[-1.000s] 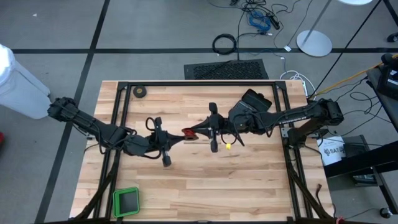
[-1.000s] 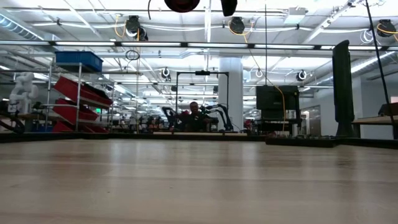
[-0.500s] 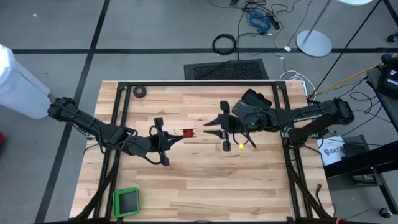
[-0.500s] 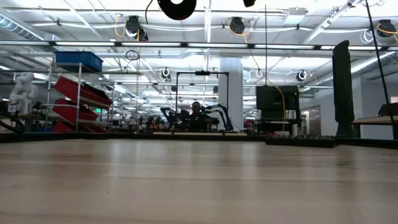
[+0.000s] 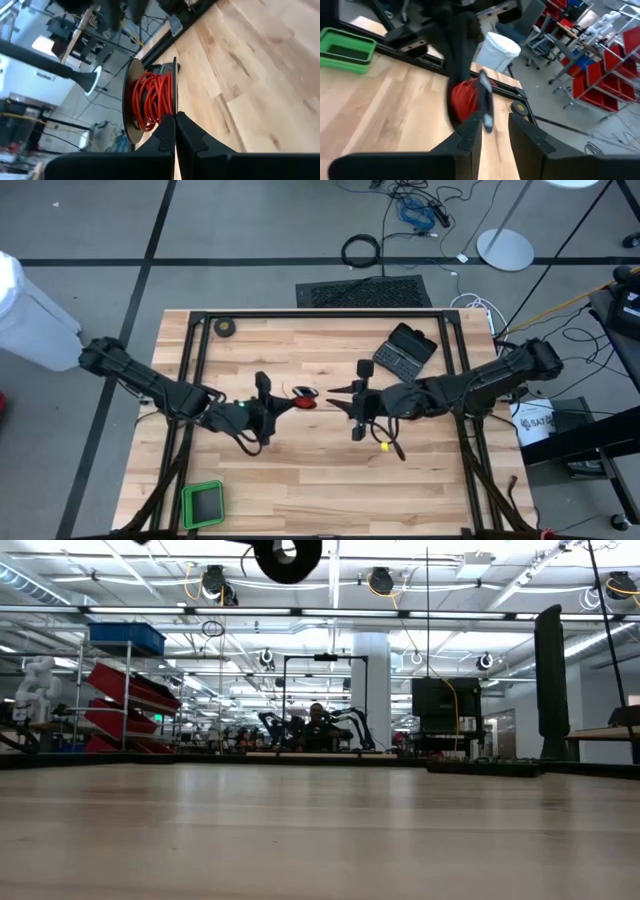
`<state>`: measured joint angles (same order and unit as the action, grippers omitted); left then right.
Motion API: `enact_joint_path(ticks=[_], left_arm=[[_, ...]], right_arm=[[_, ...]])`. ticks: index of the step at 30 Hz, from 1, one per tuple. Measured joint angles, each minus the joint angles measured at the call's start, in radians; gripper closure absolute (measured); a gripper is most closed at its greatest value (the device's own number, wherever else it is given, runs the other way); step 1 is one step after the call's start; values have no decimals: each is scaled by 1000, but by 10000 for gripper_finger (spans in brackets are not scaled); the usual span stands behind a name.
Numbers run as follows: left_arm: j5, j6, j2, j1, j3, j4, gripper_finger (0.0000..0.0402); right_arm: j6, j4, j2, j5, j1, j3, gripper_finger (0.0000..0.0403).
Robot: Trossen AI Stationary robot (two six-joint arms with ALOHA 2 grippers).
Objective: Coil cords
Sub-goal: Coil the red wire into the spool
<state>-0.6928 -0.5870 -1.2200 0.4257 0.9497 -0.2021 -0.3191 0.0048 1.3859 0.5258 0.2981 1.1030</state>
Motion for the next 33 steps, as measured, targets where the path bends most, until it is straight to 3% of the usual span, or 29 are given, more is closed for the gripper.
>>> enact_joint_path(ticks=[7,16,25,33], left_arm=[[-66,-128,-89,0,0,14,402],[-110,-128,-120,0,0,76,402],[-104,-127,-120,0,0,119,402],[-96,-127,-120,0,0,123,401]], right_arm=[[-58,36,59,26,-1,0,303],[-102,30,109,29,11,0,300],[-144,30,125,126,11,0,301],[-157,30,125,122,11,0,354]])
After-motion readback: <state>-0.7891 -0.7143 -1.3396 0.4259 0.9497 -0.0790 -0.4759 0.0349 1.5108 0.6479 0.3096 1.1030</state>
